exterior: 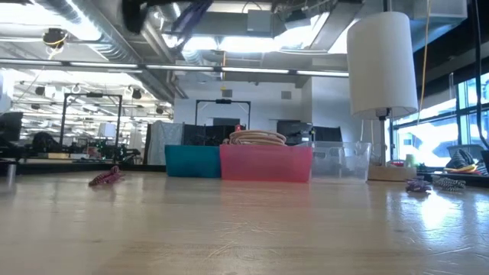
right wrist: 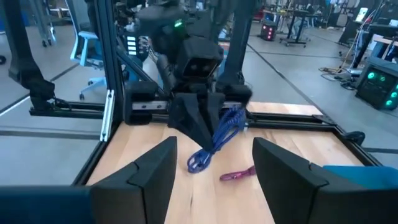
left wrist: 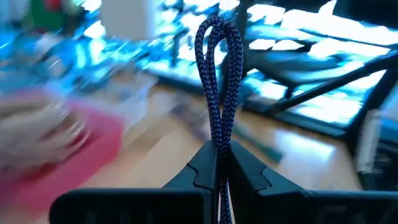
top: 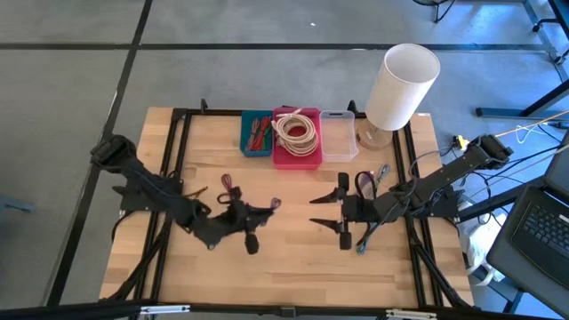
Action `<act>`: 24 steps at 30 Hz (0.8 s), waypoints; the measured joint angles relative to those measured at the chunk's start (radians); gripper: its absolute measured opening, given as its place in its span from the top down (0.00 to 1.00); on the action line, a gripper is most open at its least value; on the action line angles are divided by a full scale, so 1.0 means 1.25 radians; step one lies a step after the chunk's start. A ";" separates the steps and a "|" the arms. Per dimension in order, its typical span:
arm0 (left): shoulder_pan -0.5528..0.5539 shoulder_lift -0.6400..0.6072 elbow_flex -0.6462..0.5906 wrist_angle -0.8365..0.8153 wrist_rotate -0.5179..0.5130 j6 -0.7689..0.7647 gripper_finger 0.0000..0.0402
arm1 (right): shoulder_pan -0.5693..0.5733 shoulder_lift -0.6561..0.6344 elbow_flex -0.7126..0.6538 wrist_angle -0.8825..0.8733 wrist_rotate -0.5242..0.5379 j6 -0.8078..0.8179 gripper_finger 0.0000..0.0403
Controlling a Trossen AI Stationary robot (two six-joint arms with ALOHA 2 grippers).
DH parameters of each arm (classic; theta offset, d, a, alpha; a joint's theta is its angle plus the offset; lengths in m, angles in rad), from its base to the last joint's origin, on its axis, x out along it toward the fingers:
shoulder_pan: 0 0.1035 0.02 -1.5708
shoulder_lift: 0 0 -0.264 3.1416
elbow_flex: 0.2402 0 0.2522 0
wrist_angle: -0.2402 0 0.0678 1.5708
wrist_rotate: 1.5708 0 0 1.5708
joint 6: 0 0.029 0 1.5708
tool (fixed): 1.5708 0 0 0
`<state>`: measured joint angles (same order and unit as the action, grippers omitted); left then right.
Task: Pick & Place USB Port
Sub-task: Put the violet patterned charger cable into the transparent bin
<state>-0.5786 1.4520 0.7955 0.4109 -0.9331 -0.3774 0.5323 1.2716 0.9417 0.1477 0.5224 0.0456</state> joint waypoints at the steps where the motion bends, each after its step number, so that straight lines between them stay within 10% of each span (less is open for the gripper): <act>1: 0.016 0.000 -0.006 0.058 0.038 0.054 0.97 | 0.000 0.001 0.000 0.007 -0.001 -0.003 0.47; 12: 0.220 0.003 -0.058 0.349 0.458 0.145 0.97 | 0.000 0.001 0.000 0.093 -0.030 -0.061 0.47; 24: 0.256 0.003 -0.014 0.407 0.596 0.225 0.97 | -0.032 0.001 0.000 0.108 -0.017 -0.064 0.47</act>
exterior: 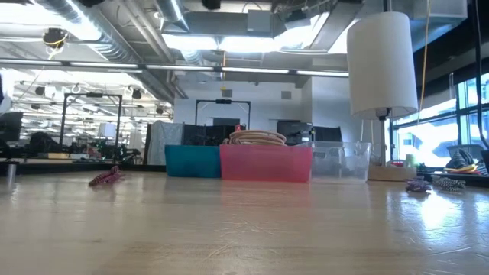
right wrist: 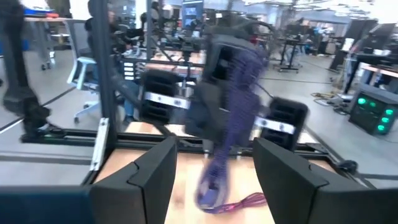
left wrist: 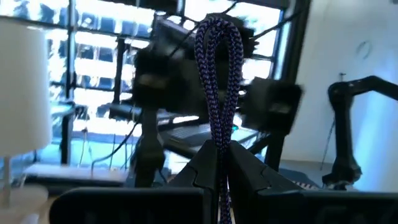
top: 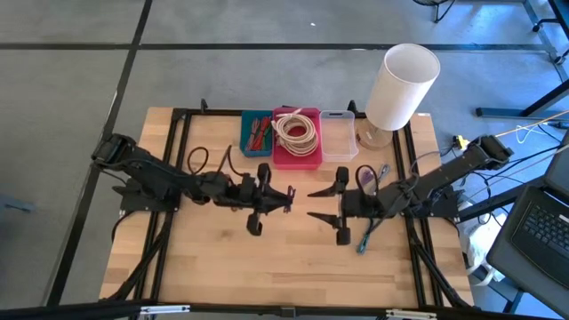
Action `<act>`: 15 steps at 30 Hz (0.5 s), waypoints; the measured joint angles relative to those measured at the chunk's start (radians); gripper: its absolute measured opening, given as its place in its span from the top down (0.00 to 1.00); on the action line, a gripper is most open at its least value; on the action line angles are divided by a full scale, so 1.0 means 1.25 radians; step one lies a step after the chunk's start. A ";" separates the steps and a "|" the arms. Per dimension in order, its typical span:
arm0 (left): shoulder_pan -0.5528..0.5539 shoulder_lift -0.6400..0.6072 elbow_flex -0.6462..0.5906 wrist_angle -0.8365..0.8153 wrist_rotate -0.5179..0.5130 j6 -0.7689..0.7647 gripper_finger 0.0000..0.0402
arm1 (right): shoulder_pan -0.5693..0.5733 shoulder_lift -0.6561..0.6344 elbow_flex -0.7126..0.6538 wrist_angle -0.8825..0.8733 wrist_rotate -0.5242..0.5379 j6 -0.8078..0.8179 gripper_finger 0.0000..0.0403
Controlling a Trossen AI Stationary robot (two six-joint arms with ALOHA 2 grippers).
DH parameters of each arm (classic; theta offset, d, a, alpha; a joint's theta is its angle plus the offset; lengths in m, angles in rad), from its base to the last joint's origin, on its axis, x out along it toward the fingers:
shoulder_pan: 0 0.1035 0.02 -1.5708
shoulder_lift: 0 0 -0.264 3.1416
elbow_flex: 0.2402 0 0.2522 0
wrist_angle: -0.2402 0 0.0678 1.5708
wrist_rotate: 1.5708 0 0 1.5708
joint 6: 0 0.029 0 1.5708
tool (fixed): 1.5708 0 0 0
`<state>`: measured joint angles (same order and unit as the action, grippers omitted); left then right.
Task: Pick & Place USB Port
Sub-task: Put the violet patterned charger cable into the transparent bin
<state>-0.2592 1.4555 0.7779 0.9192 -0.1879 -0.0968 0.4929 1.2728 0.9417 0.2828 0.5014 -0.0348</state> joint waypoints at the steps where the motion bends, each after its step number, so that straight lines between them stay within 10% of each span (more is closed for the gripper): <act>1: 0.000 0.000 0.006 -0.004 0.007 0.009 0.97 | -0.007 0.000 0.000 0.002 0.000 0.001 0.47; 15: 0.016 0.024 0.022 -0.039 0.007 0.013 0.97 | -0.073 0.023 0.000 0.078 -0.101 0.044 0.47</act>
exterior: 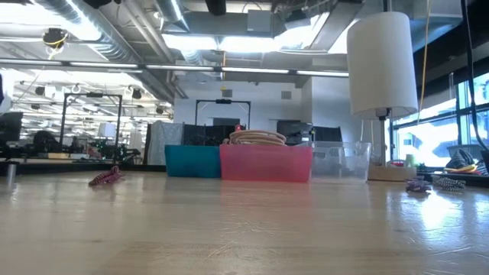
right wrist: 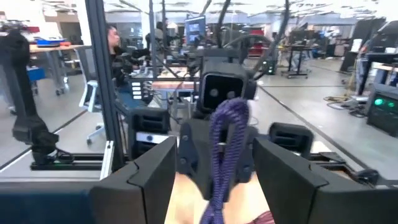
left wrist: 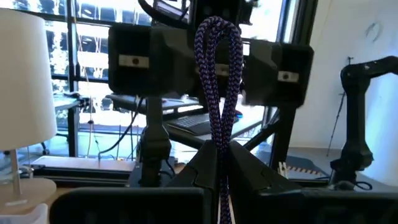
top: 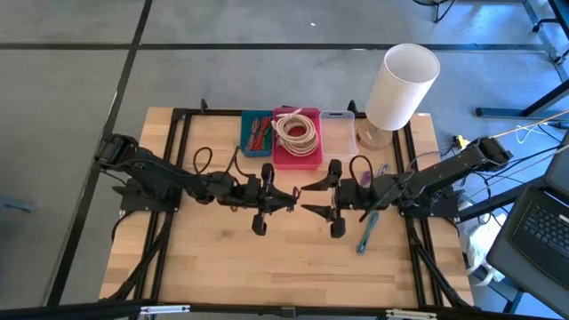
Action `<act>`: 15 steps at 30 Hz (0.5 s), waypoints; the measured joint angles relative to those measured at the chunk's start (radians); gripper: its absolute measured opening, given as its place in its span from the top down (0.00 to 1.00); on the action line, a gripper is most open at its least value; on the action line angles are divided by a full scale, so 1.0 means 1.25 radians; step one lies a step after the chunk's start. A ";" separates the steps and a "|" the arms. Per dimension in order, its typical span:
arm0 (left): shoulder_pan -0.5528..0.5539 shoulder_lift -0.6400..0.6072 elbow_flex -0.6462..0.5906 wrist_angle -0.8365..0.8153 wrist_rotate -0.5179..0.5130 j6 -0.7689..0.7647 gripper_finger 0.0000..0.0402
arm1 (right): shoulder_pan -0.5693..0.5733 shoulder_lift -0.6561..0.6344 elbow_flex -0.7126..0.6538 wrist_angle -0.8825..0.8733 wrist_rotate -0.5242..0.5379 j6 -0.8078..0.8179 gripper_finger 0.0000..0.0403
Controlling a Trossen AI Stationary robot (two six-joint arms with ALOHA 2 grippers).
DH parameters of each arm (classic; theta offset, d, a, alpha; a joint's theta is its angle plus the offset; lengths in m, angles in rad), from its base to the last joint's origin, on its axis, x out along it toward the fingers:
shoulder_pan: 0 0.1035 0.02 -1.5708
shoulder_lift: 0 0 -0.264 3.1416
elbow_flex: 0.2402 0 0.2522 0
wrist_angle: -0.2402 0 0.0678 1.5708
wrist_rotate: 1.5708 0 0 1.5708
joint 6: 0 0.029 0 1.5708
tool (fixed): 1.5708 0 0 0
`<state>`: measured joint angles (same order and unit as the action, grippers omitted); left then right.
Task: Pick & Place USB Port
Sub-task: Put the violet patterned charger cable into the transparent bin
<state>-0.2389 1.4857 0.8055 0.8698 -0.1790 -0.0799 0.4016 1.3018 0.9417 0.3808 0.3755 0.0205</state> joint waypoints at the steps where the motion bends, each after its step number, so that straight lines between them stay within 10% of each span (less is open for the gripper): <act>1: 0.001 0.000 0.000 0.004 0.003 0.000 0.97 | -0.003 0.006 0.000 0.003 -0.002 0.001 0.47; 15: 0.005 0.000 0.015 0.022 0.060 0.010 0.97 | -0.031 0.117 0.106 -0.018 -0.044 -0.018 0.48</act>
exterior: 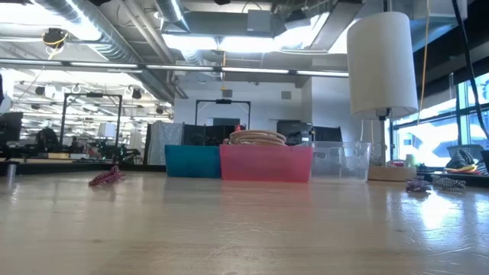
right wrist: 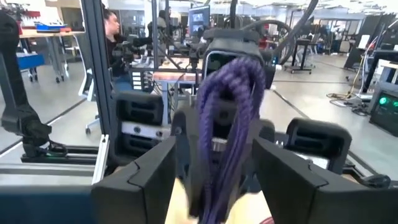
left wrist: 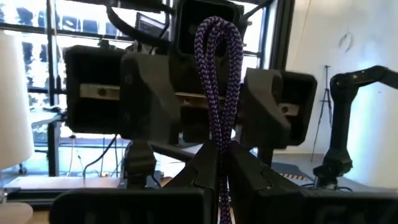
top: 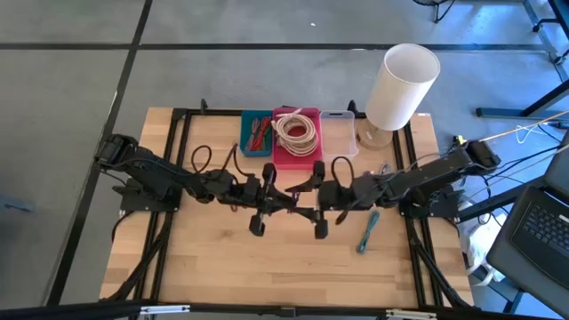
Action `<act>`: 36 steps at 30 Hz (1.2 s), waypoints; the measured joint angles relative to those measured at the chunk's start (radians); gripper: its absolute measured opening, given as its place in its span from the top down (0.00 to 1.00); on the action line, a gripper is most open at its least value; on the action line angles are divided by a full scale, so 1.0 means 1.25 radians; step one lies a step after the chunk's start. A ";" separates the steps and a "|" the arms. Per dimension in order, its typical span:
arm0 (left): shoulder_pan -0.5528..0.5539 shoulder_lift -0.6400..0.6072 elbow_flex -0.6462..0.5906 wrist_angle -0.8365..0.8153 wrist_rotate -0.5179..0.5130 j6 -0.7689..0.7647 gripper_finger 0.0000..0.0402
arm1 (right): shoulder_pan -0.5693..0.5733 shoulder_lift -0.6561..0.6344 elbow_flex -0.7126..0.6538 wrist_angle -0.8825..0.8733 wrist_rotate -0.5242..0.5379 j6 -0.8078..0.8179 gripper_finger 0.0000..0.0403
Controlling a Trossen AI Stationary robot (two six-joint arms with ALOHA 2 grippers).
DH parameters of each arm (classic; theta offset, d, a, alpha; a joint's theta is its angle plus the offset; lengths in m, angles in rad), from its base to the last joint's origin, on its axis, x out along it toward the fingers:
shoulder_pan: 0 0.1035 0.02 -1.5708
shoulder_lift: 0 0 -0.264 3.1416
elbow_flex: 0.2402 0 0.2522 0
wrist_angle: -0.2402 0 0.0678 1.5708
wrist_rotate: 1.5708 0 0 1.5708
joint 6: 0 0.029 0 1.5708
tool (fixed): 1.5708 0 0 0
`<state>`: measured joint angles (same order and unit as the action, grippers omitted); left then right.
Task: Pick & Place USB Port
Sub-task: Put the violet patterned charger cable into the transparent bin
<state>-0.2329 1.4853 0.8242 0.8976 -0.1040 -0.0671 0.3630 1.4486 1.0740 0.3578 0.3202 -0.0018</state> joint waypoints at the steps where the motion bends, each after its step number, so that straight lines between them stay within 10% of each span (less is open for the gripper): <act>1: 0.000 0.000 0.000 -0.004 0.001 0.000 0.97 | 0.000 0.004 0.006 -0.005 0.000 -0.002 0.49; 12: 0.000 0.000 0.000 -0.042 -0.001 -0.004 0.97 | 0.001 0.000 0.024 -0.078 0.000 -0.006 0.95; 19: 0.003 0.000 0.002 -0.072 -0.050 -0.023 0.94 | 0.004 -0.024 0.053 -0.206 0.095 -0.017 0.96; 27: 0.000 -0.001 0.000 -0.178 -0.170 -0.035 0.70 | 0.048 -0.036 0.236 -0.720 0.532 0.096 0.96; 36: 0.000 -0.007 0.000 -0.351 -0.385 -0.055 0.54 | -0.019 -0.040 0.342 -1.037 0.481 0.391 0.96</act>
<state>-0.2329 1.4771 0.8238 0.4588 -0.5856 -0.1362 0.3390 1.3984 1.5012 -0.9389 0.9217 0.4873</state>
